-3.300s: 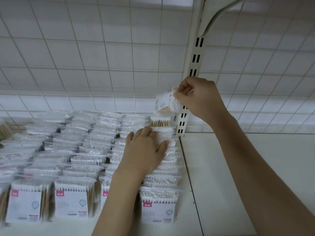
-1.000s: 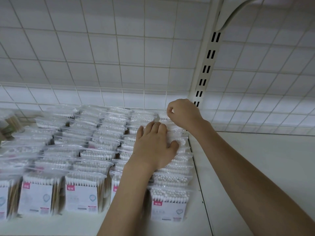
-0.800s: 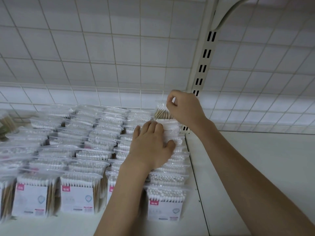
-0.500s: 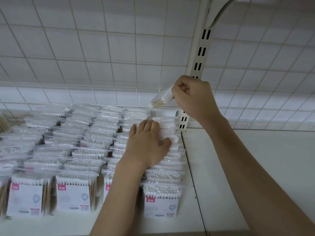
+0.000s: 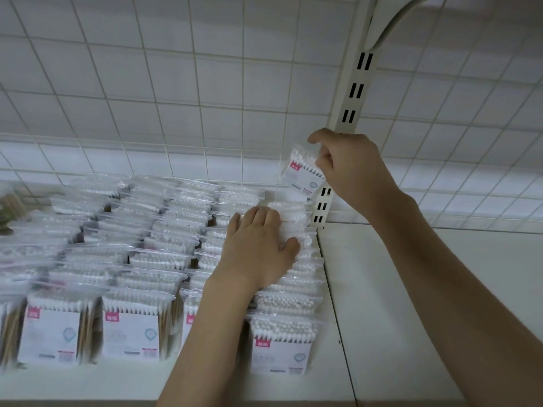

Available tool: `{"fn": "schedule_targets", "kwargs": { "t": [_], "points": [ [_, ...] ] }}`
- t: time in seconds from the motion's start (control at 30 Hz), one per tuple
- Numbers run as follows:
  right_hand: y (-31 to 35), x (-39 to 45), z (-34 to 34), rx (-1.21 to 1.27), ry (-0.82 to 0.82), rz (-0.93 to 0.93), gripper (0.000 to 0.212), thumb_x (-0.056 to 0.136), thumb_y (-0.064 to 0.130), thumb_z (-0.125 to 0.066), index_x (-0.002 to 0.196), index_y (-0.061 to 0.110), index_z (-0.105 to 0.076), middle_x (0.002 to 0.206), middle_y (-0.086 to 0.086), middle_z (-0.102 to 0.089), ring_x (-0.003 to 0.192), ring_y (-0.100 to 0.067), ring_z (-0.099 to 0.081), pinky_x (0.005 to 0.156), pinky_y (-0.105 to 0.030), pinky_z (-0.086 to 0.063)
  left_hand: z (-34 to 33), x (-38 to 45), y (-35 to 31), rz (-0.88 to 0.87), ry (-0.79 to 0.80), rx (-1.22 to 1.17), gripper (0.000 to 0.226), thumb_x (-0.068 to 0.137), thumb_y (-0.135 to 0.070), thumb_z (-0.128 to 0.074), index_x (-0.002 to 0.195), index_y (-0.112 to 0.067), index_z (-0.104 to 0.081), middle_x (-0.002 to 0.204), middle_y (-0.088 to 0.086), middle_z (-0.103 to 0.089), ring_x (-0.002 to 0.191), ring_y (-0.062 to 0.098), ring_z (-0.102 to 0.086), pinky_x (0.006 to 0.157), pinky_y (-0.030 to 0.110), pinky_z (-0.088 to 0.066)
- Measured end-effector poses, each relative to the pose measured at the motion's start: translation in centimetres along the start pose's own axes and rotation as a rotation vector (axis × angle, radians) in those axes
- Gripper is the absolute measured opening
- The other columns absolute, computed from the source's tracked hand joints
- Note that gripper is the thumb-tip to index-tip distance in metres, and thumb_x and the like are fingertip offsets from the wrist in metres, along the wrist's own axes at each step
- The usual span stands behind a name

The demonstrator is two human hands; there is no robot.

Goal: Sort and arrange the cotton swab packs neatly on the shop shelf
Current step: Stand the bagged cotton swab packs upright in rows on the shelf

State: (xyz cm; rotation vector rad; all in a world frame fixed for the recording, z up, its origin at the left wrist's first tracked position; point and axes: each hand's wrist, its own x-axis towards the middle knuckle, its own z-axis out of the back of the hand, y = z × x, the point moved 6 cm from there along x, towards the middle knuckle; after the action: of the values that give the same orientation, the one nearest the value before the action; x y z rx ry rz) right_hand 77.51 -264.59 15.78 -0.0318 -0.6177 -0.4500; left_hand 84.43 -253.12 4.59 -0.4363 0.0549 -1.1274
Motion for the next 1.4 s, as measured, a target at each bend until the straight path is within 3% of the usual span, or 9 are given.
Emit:
{"fn": "schedule_targets", "kwargs": {
  "t": [0.23, 0.47, 0.83, 1.0, 1.1, 1.17, 1.27, 1.4],
  "points": [
    [0.1, 1.0, -4.0, -0.111, 0.156, 0.064, 0.028, 0.092, 0.007, -0.046, 0.111, 0.016, -0.064, 0.095, -0.004, -0.067, 0.087, -0.020, -0.060, 0.082, -0.030, -0.046, 0.0, 0.0, -0.1, 0.004, 0.014, 0.011, 0.044, 0.091, -0.046, -0.035, 0.122, -0.014, -0.040, 0.134, -0.001, -0.040, 0.133, 0.018, -0.023, 0.113, 0.042, -0.010],
    [0.0, 0.5, -8.1, -0.115, 0.302, 0.011, 0.030, 0.095, 0.015, -0.041, 0.110, 0.027, -0.064, 0.101, 0.000, -0.066, 0.091, -0.022, -0.060, 0.077, -0.035, -0.050, 0.0, 0.1, -0.1, 0.008, 0.019, -0.005, 0.043, 0.091, -0.046, -0.035, 0.119, -0.015, -0.041, 0.133, -0.002, -0.041, 0.134, 0.017, -0.021, 0.114, 0.042, -0.007],
    [0.0, 0.5, -9.9, -0.049, 0.482, -0.125, 0.035, 0.093, 0.004, -0.039, 0.116, 0.018, -0.061, 0.118, -0.008, -0.058, 0.099, -0.026, -0.058, 0.086, -0.039, -0.050, -0.1, 0.1, -0.1, 0.016, 0.037, 0.028, 0.045, 0.091, -0.046, -0.034, 0.122, -0.013, -0.040, 0.137, -0.001, -0.039, 0.135, 0.019, -0.020, 0.113, 0.043, -0.011],
    [0.6, 0.6, -9.9, -0.072, 0.459, -0.187, 0.034, 0.091, 0.001, -0.041, 0.114, 0.014, -0.062, 0.119, -0.010, -0.056, 0.099, -0.026, -0.058, 0.085, -0.035, -0.050, 0.2, 0.1, -0.4, 0.016, 0.112, 0.091, 0.054, 0.095, -0.048, -0.027, 0.132, -0.009, -0.036, 0.147, 0.005, -0.031, 0.138, 0.022, -0.017, 0.113, 0.045, -0.013],
    [1.0, 0.3, -9.2, -0.039, 0.447, -0.215, 0.033, 0.092, 0.007, -0.039, 0.117, 0.015, -0.060, 0.117, -0.010, -0.058, 0.095, -0.025, -0.059, 0.083, -0.037, -0.051, 1.0, 0.2, -0.6, 0.012, 0.177, 0.081, 0.065, 0.096, -0.053, -0.017, 0.141, -0.008, -0.031, 0.154, 0.010, -0.018, 0.142, 0.023, -0.010, 0.114, 0.046, -0.011],
    [1.0, -0.2, -8.4, -0.021, 0.428, -0.235, 0.032, 0.094, 0.014, -0.040, 0.121, 0.018, -0.057, 0.121, -0.007, -0.058, 0.103, -0.024, -0.058, 0.087, -0.037, -0.050, 1.6, 0.2, -0.6, -0.008, 0.217, 0.093, 0.066, 0.096, -0.054, -0.015, 0.141, -0.009, -0.035, 0.154, 0.010, -0.015, 0.142, 0.024, -0.009, 0.114, 0.046, -0.012],
    [1.7, -1.3, -6.4, 0.010, 0.371, -0.227, 0.033, 0.095, 0.021, -0.042, 0.124, 0.020, -0.055, 0.127, -0.002, -0.057, 0.112, -0.020, -0.055, 0.093, -0.036, -0.045, 2.7, 0.1, -0.5, -0.030, 0.235, 0.138, 0.064, 0.096, -0.054, -0.017, 0.140, -0.012, -0.036, 0.153, 0.009, -0.020, 0.140, 0.024, -0.017, 0.113, 0.047, -0.015],
    [4.1, -4.1, -3.1, 0.114, 0.311, -0.166, 0.028, 0.094, 0.023, -0.047, 0.119, 0.019, -0.060, 0.119, 0.001, -0.062, 0.105, -0.016, -0.058, 0.091, -0.035, -0.047, 4.9, -1.1, -0.6, -0.054, 0.162, 0.127, 0.054, 0.097, -0.047, -0.029, 0.138, -0.013, -0.037, 0.145, 0.005, -0.035, 0.133, 0.023, -0.030, 0.108, 0.043, -0.025]
  ]
}}
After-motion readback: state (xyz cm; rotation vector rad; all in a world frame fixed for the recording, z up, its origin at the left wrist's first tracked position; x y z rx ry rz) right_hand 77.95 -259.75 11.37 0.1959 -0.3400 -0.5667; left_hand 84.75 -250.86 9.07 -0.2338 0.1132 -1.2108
